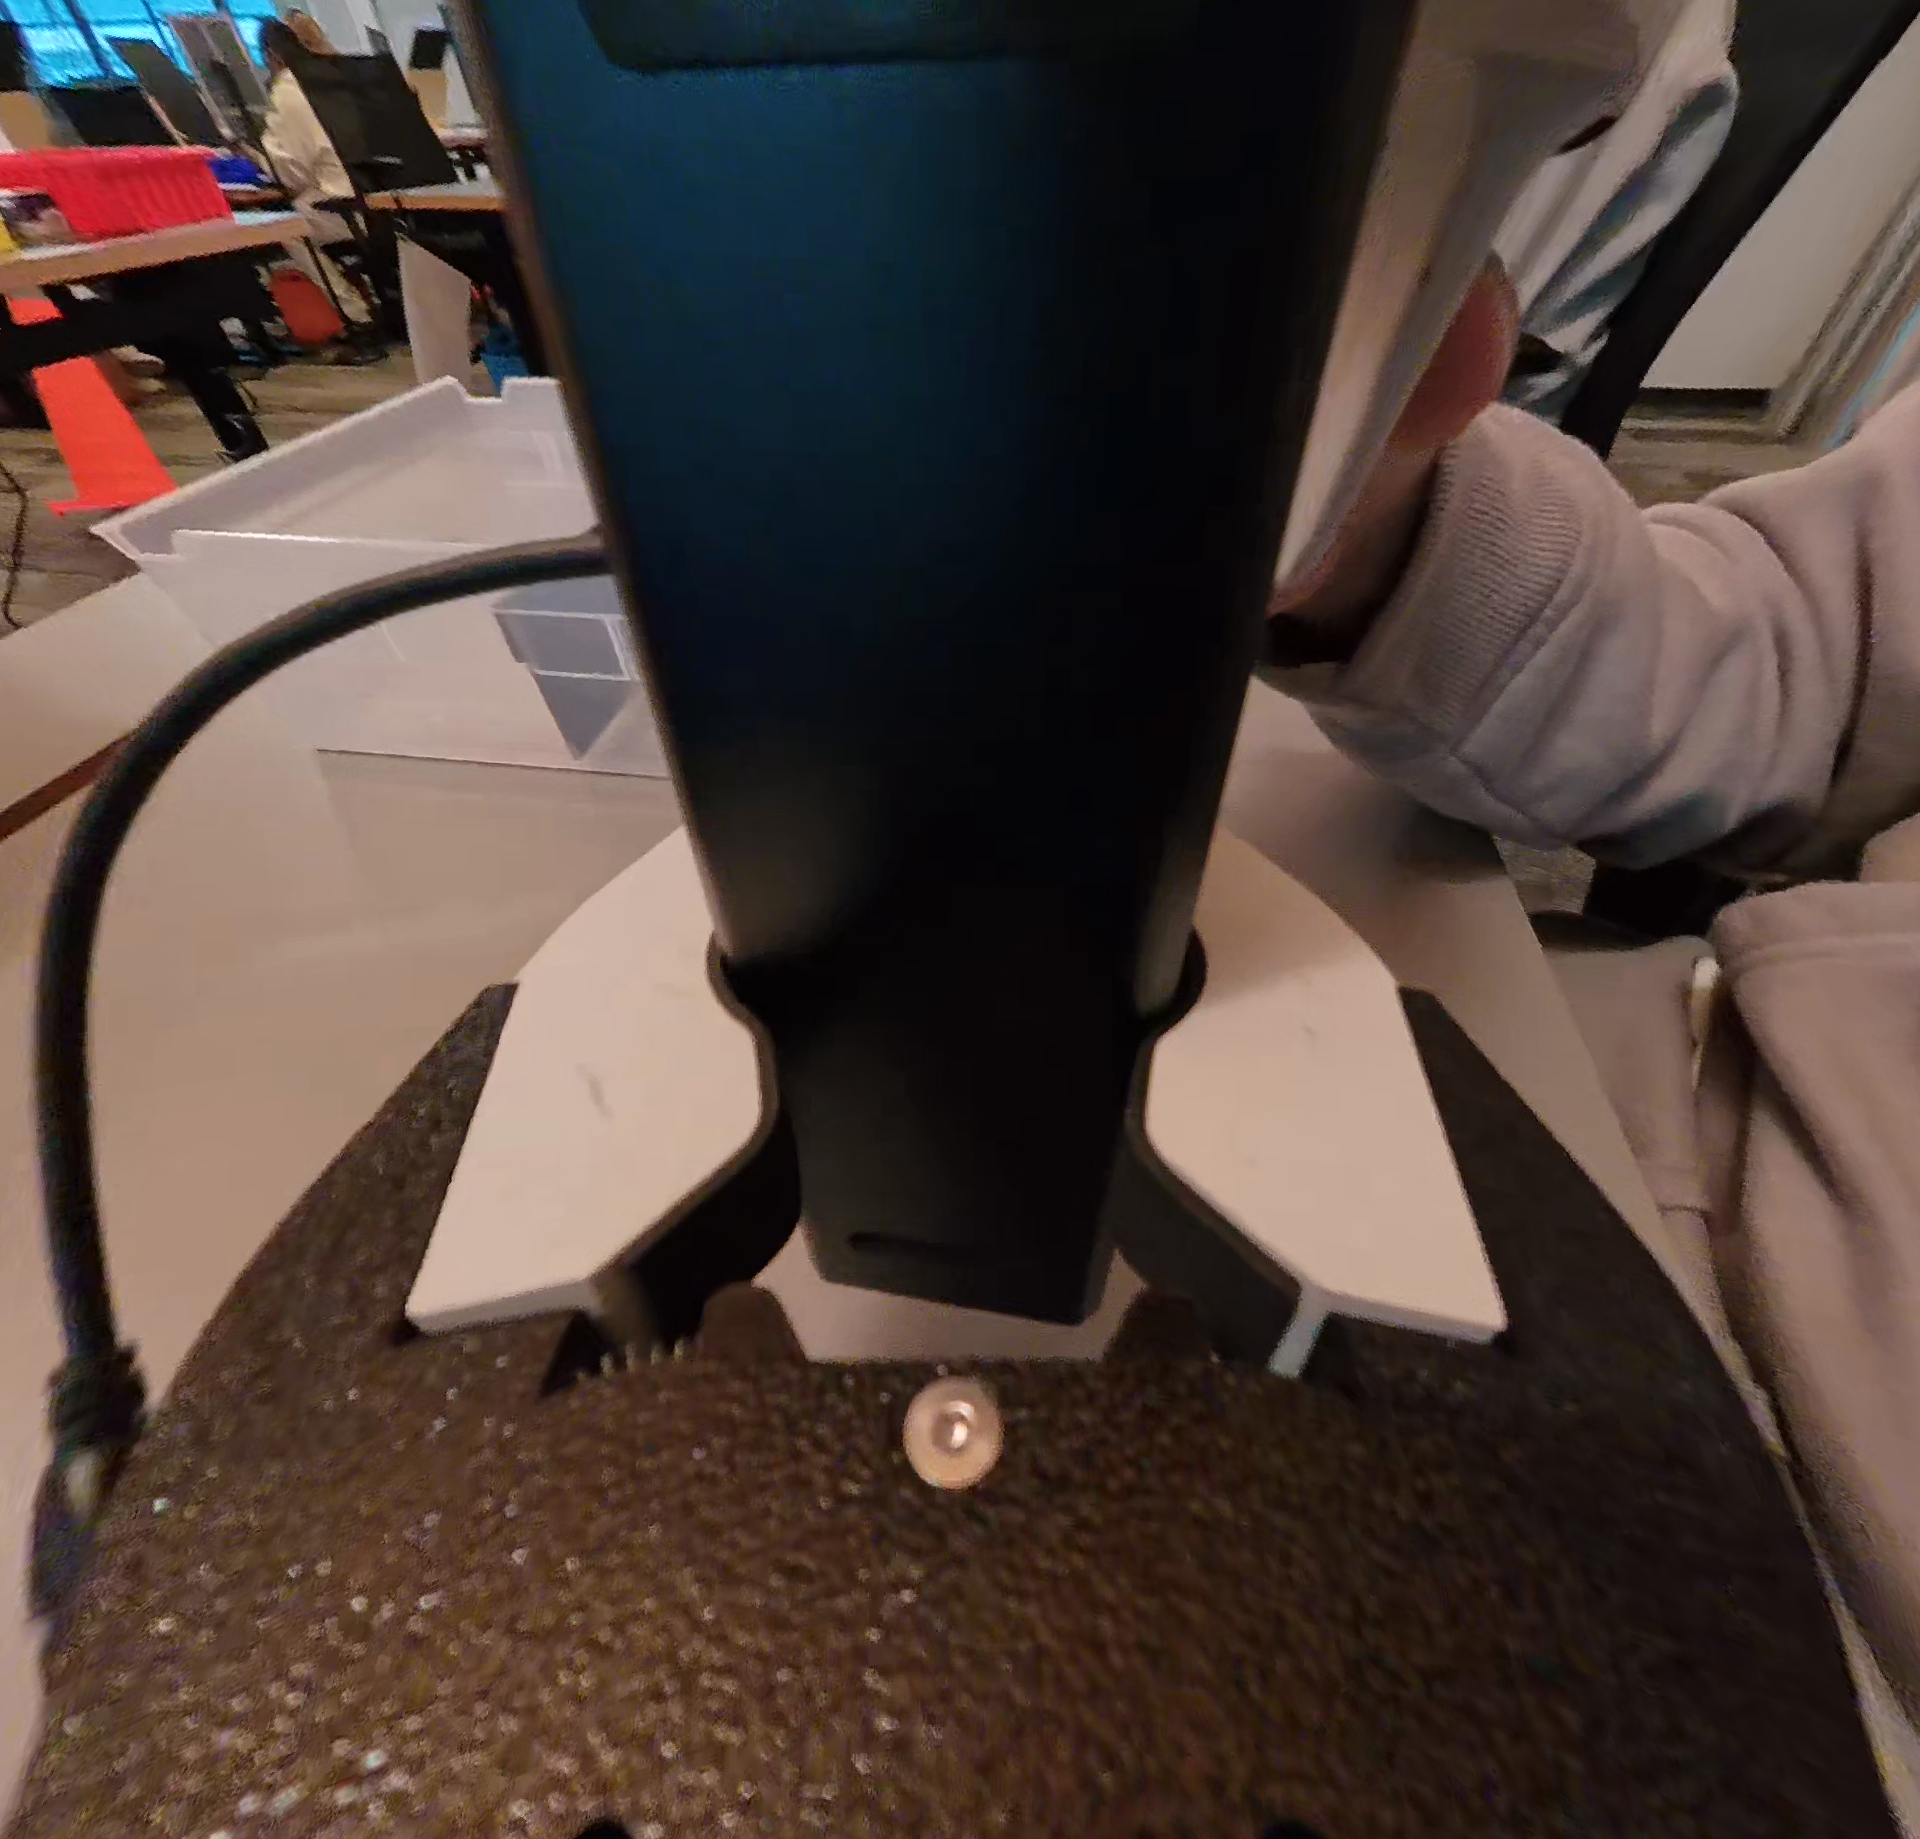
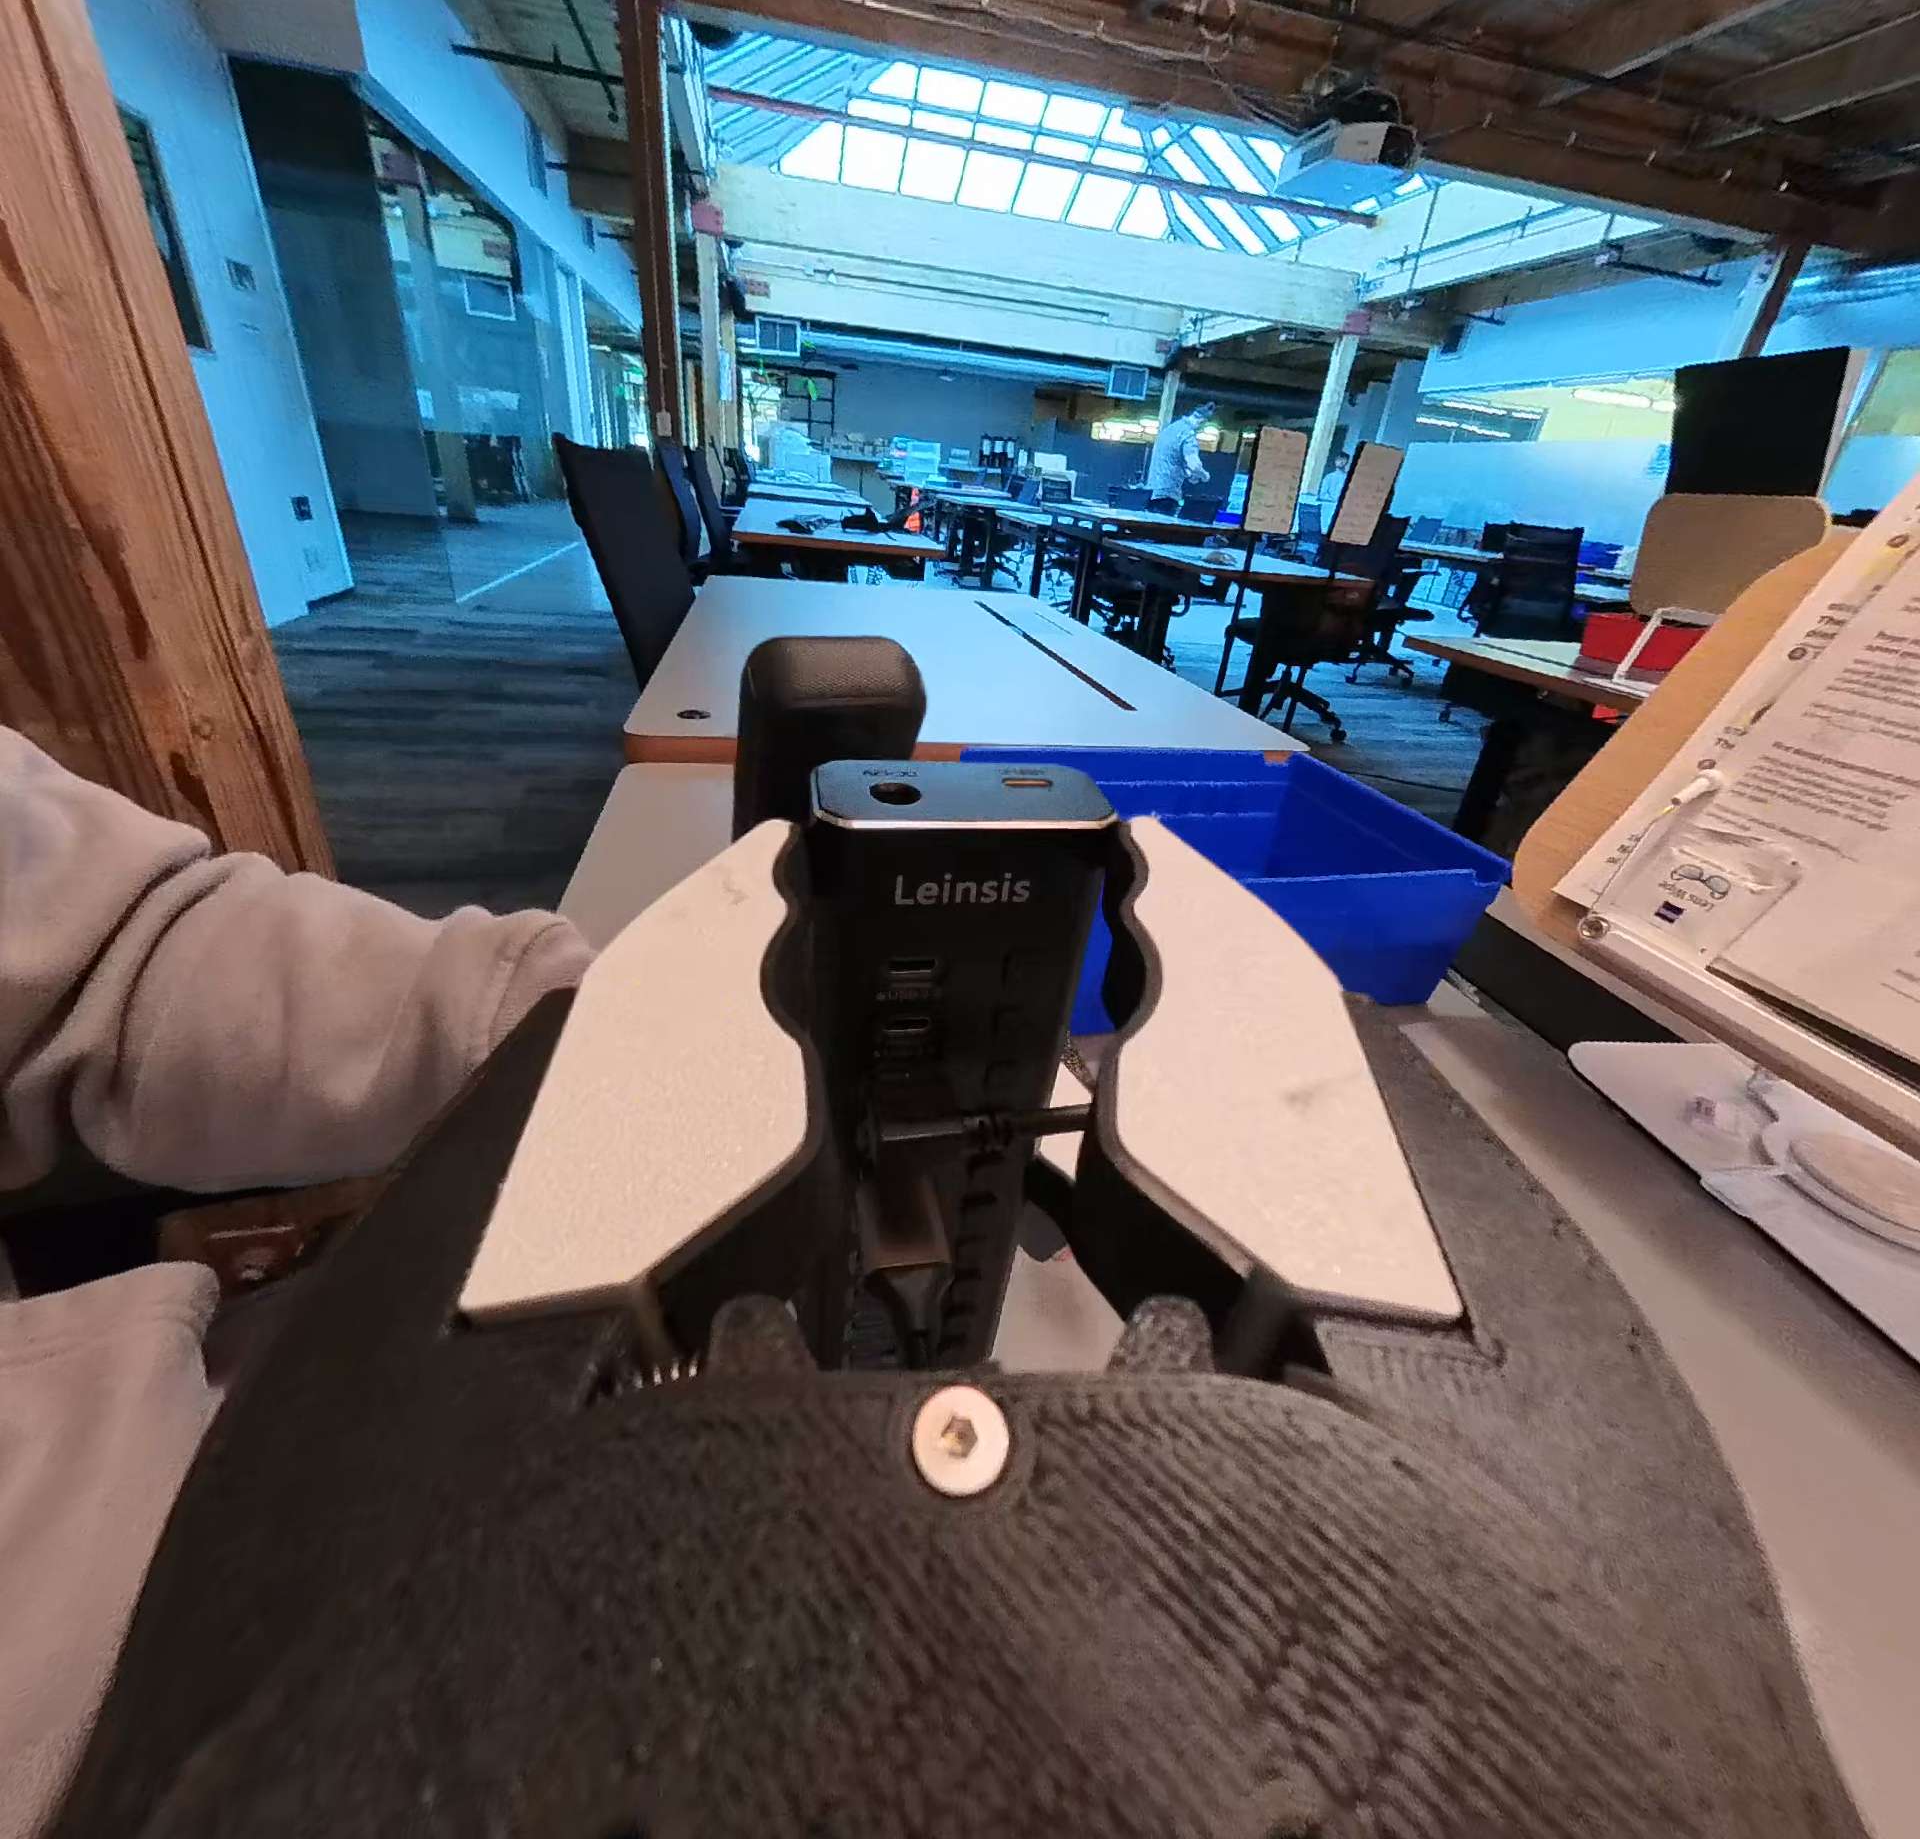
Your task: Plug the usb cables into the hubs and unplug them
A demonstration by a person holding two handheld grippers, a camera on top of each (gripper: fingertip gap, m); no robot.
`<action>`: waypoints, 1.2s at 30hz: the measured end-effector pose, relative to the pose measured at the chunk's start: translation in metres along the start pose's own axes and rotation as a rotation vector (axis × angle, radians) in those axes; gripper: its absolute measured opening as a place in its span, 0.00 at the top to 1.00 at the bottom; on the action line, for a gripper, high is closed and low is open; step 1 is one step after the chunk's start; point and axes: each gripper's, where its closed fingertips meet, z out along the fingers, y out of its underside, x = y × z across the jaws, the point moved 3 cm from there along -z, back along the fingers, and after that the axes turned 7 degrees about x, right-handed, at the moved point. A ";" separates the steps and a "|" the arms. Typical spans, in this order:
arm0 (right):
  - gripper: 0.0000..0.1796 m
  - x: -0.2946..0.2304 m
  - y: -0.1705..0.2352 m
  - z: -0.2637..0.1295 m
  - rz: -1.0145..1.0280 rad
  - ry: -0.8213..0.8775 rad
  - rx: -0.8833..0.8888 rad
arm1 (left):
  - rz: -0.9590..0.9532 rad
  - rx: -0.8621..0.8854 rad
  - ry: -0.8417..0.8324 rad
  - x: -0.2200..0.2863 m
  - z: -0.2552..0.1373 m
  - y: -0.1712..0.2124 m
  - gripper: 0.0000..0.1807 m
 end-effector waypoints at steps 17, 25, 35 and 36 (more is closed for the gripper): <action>0.73 0.003 0.019 -0.025 0.047 -0.068 -0.251 | -0.042 0.165 -0.106 -0.011 -0.022 0.012 0.59; 0.80 -0.009 0.071 -0.005 0.031 -0.145 -0.377 | 0.025 0.214 -0.120 -0.011 -0.039 0.008 0.59; 0.88 -0.022 0.080 0.004 0.035 -0.175 -0.449 | 0.056 0.220 -0.118 -0.010 -0.047 0.009 0.59; 0.87 -0.023 0.078 0.003 0.050 -0.179 -0.454 | 0.058 0.218 -0.114 -0.009 -0.046 0.010 0.59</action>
